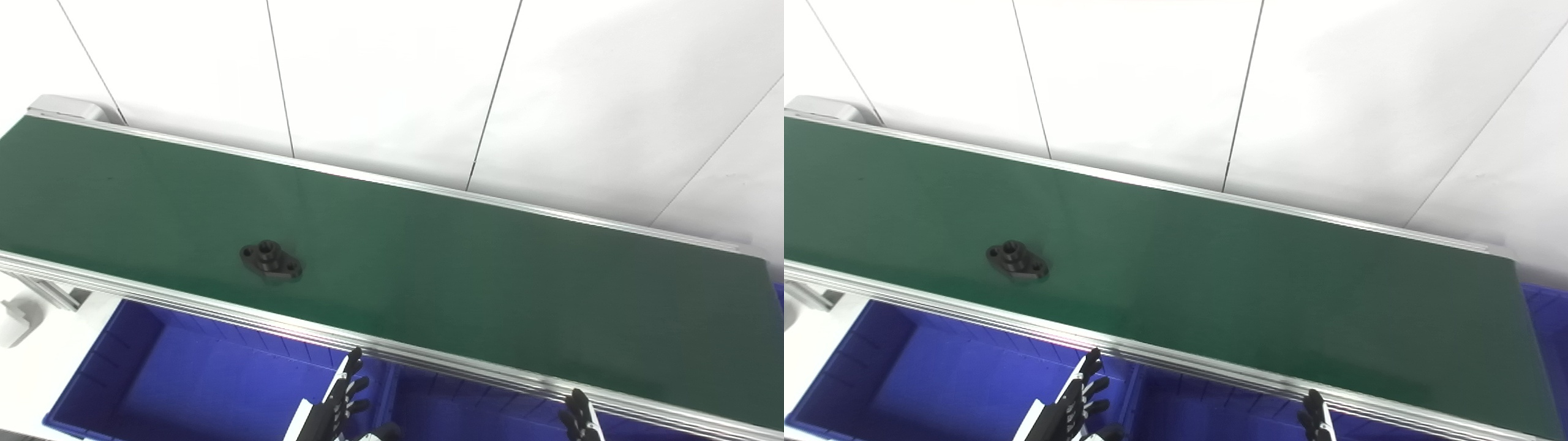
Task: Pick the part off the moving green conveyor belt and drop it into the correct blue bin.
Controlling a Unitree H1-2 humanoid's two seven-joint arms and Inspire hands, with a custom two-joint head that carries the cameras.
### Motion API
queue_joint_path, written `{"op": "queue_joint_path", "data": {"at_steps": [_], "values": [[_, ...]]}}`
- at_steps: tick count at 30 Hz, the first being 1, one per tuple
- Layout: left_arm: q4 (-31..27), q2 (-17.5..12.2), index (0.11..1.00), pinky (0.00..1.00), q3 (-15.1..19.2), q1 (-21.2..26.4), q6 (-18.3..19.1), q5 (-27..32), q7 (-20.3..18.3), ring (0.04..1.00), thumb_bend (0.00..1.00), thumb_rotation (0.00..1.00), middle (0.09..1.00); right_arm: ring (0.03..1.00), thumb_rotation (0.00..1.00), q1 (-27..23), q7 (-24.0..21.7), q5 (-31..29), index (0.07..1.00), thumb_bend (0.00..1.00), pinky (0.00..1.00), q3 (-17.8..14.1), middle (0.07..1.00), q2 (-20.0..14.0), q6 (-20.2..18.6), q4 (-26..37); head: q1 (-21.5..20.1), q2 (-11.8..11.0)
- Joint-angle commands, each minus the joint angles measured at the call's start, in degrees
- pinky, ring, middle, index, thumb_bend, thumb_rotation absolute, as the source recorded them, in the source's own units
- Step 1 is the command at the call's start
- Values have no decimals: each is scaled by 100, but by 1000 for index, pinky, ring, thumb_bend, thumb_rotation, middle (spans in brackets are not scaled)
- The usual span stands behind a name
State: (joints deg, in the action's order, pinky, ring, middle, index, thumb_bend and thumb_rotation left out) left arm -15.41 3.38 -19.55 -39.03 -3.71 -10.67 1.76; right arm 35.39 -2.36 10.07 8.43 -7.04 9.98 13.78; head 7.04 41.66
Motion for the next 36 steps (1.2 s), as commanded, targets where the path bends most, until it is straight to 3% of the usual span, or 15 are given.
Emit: {"op": "queue_joint_path", "data": {"at_steps": [1,4,7,10,15,18,22,26,31,36], "values": [[-257,320,1000,871,-289,-38,31,11,6,942,730,641,1000,920,787,85,133,488,1000,830,964,-24,945,-23,258,525,-59,34],[-281,308,1000,881,-294,-50,56,-38,22,947,740,673,1000,922,710,130,188,1001,1000,862,997,-71,932,16,124,1099,-115,59],[-268,296,1000,897,-281,-39,39,23,15,953,741,681,1000,932,658,-23,18,1602,1000,862,1000,-87,944,64,-272,1789,-184,77],[-272,280,1000,906,-269,-20,53,44,3,958,744,688,1000,937,598,-461,-247,2119,979,876,1000,-4,934,104,-568,2121,-287,75],[-256,281,1000,918,-243,31,64,80,1,958,758,697,1000,913,595,-1281,-731,3082,936,929,999,213,910,320,-1085,2289,-357,67],[-244,273,1000,936,-239,55,61,81,-4,961,756,700,1000,885,566,-1712,-1013,3451,900,956,1000,300,887,467,-1410,2293,-384,70],[-195,250,1000,961,-242,118,-6,94,-31,970,732,711,1000,859,552,-2395,-1350,4011,889,956,916,420,871,541,-1650,2121,-398,81],[-179,286,1000,948,-253,143,16,100,-7,962,738,709,1000,821,556,-2937,-1409,4335,879,967,853,521,849,588,-1715,1784,-386,80],[-162,288,1000,935,-259,171,13,88,-4,958,740,711,1000,810,554,-3522,-1477,4593,877,977,878,696,830,737,-1886,1271,-352,81],[-208,284,1000,932,-267,166,71,79,-16,958,748,710,1000,779,540,-3951,-1565,4805,870,974,801,923,812,916,-2062,857,-337,92]]}}
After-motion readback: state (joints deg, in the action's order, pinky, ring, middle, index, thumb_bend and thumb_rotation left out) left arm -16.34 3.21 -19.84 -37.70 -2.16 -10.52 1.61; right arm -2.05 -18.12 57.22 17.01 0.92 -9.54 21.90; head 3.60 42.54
